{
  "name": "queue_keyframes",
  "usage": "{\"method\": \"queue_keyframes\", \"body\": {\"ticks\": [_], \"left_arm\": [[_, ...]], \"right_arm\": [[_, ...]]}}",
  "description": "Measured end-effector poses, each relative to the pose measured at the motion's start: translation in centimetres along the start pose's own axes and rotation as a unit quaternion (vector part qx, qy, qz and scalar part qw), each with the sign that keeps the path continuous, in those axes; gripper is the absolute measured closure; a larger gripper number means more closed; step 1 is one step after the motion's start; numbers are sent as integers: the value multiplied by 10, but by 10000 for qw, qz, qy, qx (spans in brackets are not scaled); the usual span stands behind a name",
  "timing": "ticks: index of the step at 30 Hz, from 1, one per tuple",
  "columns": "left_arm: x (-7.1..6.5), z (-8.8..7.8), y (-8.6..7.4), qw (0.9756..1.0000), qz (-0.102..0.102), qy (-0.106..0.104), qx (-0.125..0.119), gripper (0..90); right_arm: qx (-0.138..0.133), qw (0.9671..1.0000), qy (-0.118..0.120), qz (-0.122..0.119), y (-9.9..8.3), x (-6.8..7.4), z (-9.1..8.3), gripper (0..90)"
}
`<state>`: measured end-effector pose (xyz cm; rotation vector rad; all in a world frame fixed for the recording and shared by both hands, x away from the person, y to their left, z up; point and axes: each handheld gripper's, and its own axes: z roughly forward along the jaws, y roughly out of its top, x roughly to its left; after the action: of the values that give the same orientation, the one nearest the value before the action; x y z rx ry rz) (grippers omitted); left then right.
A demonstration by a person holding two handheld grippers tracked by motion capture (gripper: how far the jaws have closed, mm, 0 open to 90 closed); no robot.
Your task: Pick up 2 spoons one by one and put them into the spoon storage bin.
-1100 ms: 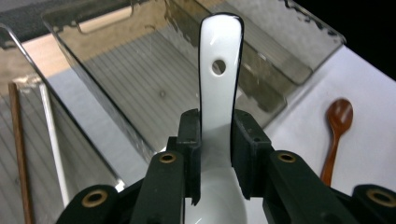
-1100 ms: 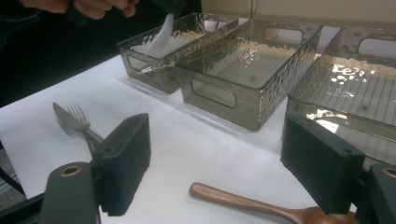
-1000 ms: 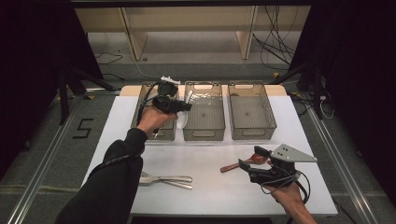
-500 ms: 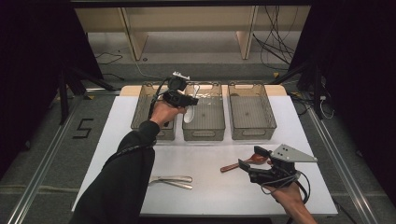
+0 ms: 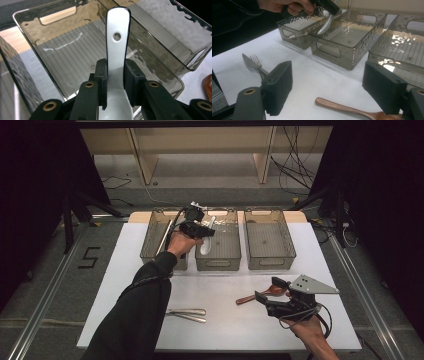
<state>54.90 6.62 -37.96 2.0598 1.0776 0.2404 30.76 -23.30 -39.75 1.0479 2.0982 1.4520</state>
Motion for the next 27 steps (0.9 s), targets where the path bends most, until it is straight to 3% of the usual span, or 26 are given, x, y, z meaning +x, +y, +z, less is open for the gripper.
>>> {"method": "queue_keyframes", "body": {"ticks": [3, 5, 11, 14, 18, 24, 27], "left_arm": [[1, 2, -1, 9999, -30, -71, 117, 695], [1, -1, -1, 9997, -82, -178, 161, 570], [-2, -20, -2, 9992, 73, -258, 305, 370], [-3, -36, -8, 9989, 103, -406, 198, 330], [-6, -61, -28, 9974, 268, -652, 139, 298], [-2, -81, -59, 9976, 261, -632, -86, 259], [-1, -87, -67, 9983, 313, -491, -55, 236]], "right_arm": [[-2, 10000, 2, -2, 0, 0, 0, 249], [-5, 10000, 2, 6, 0, 0, 0, 250], [10, 10000, -1, 8, 0, 0, 0, 249], [25, 10000, -2, 27, 0, 0, 0, 249], [35, 10000, 7, 28, 0, -2, 0, 248], [109, 9999, 35, 92, 0, -7, 0, 246], [175, 9998, 112, 53, 0, -7, 2, 246]]}}
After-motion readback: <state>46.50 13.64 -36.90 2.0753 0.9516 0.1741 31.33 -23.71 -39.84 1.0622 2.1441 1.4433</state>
